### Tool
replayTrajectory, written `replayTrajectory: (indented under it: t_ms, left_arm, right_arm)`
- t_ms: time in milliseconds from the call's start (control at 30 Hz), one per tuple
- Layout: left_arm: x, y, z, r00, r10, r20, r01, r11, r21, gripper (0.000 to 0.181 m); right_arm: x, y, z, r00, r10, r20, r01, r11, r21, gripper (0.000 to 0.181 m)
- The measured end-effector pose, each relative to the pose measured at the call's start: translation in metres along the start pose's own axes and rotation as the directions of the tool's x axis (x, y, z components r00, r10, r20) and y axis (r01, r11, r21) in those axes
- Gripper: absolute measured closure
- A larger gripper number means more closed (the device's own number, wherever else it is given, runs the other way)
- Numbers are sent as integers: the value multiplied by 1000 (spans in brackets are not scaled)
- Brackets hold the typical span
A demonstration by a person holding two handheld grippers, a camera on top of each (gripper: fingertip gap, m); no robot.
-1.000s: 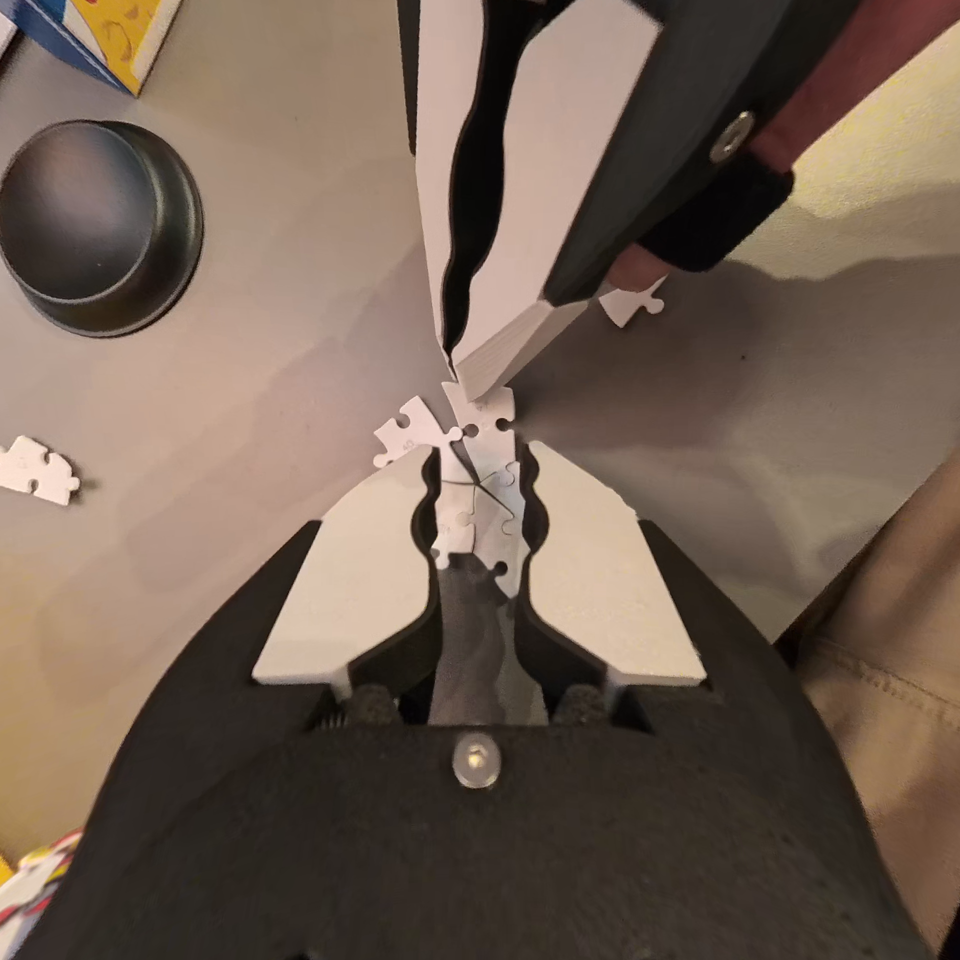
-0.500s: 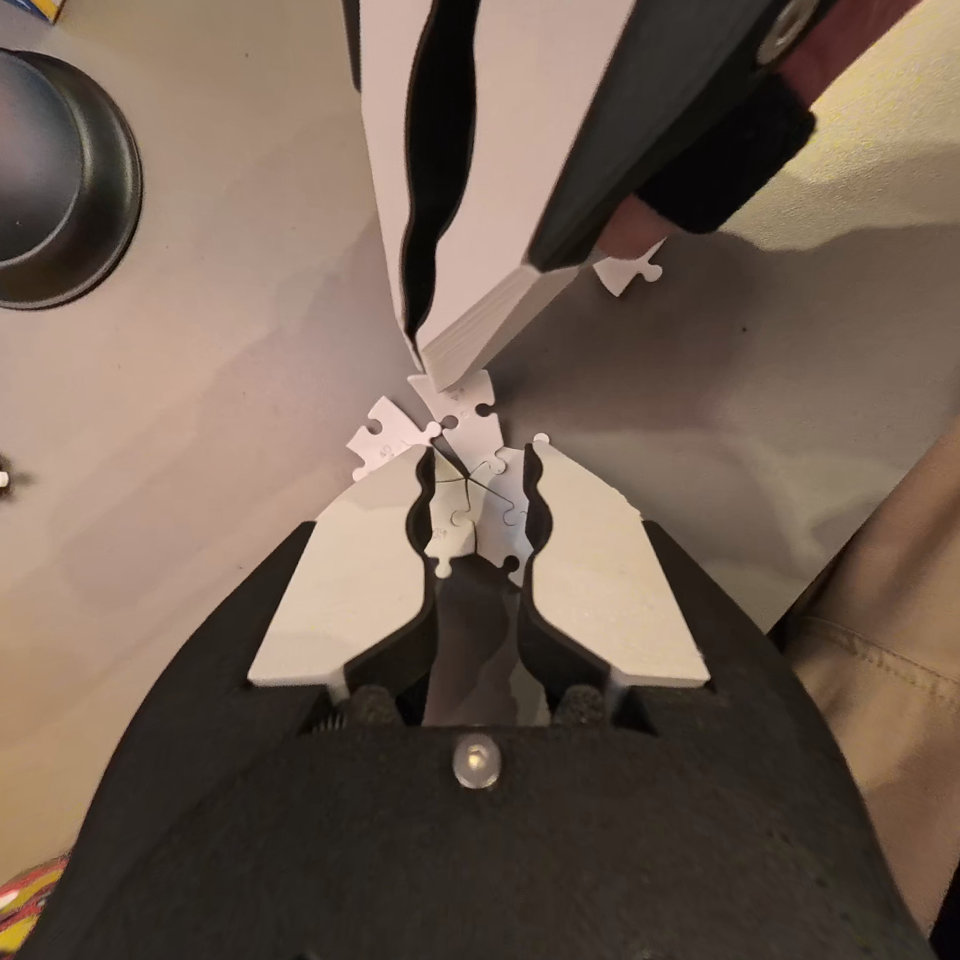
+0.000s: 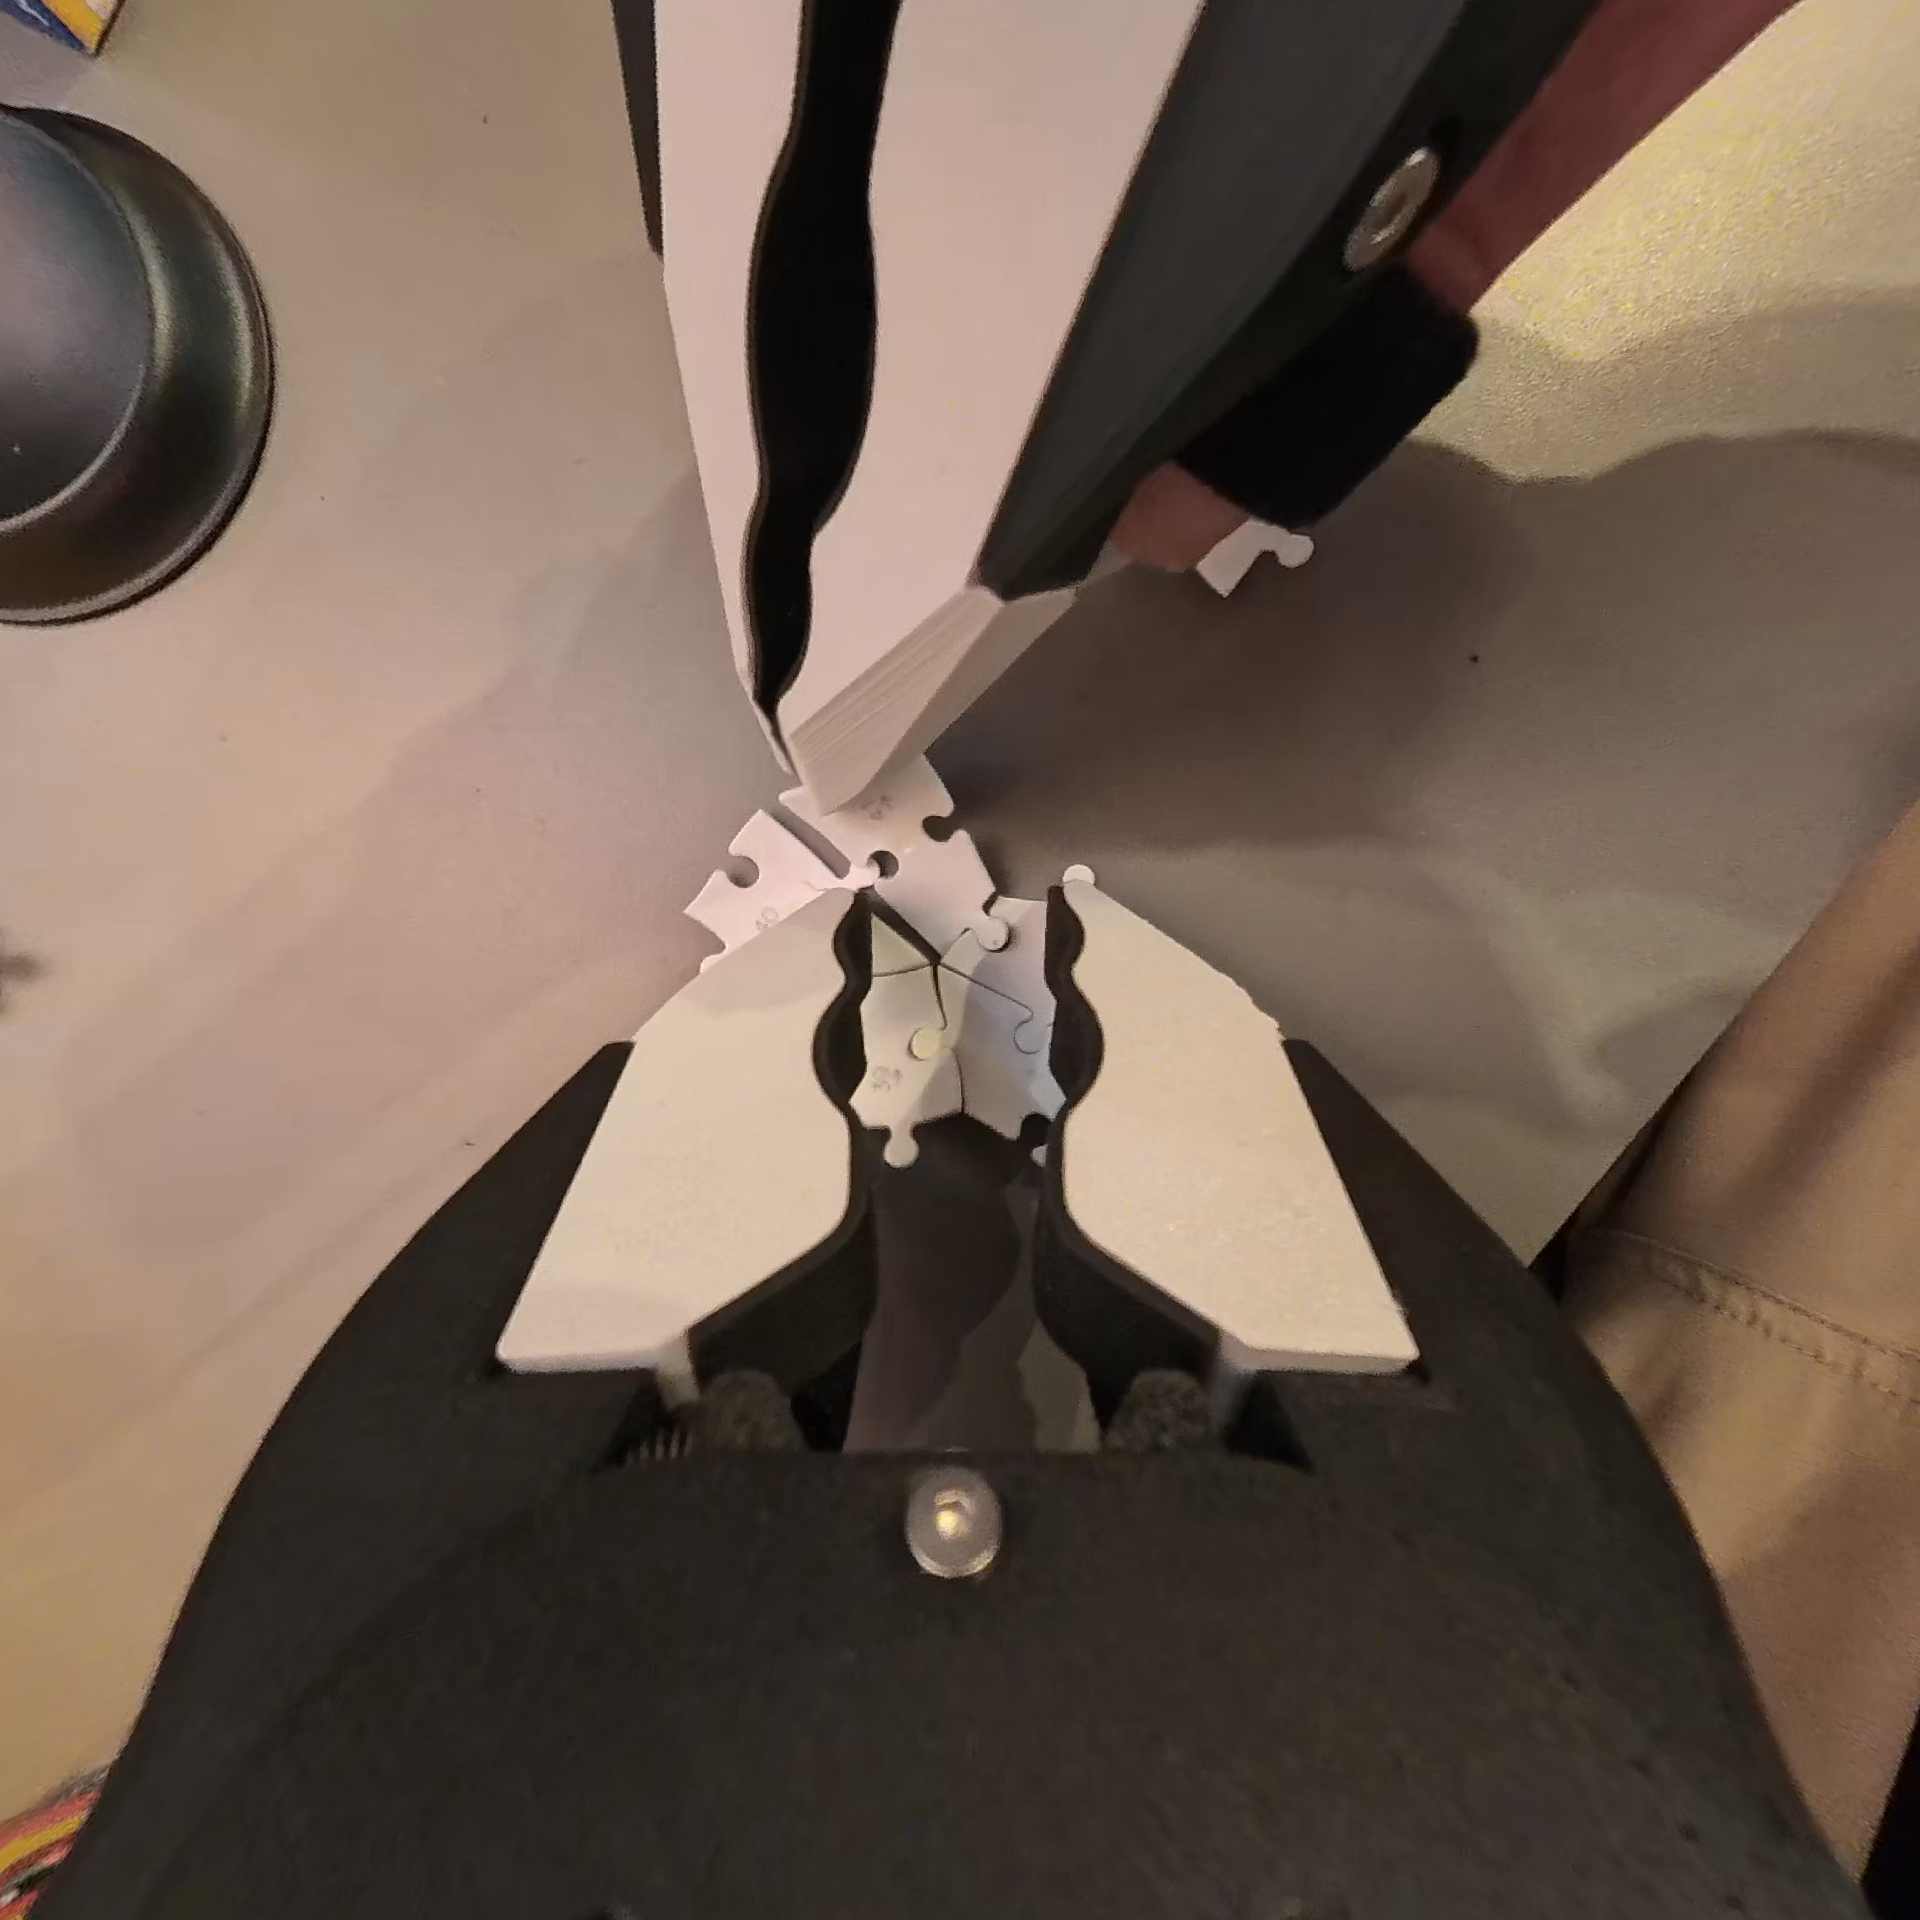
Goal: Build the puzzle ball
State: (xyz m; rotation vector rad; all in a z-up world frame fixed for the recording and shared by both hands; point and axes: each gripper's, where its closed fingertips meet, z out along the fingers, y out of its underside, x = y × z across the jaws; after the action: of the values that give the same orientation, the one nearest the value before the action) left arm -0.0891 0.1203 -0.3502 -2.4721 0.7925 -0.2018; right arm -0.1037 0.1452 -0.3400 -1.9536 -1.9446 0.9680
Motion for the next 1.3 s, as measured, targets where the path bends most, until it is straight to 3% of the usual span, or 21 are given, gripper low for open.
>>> replayTrajectory:
  t_ms: [1300]
  left_arm:
    - [-1, 2, -2, 1000, 6, -3, -6, 1000, -1, 146]
  right_arm:
    - [3, 3, 3, 999, 13, -29, -12, 999, 34, 178]
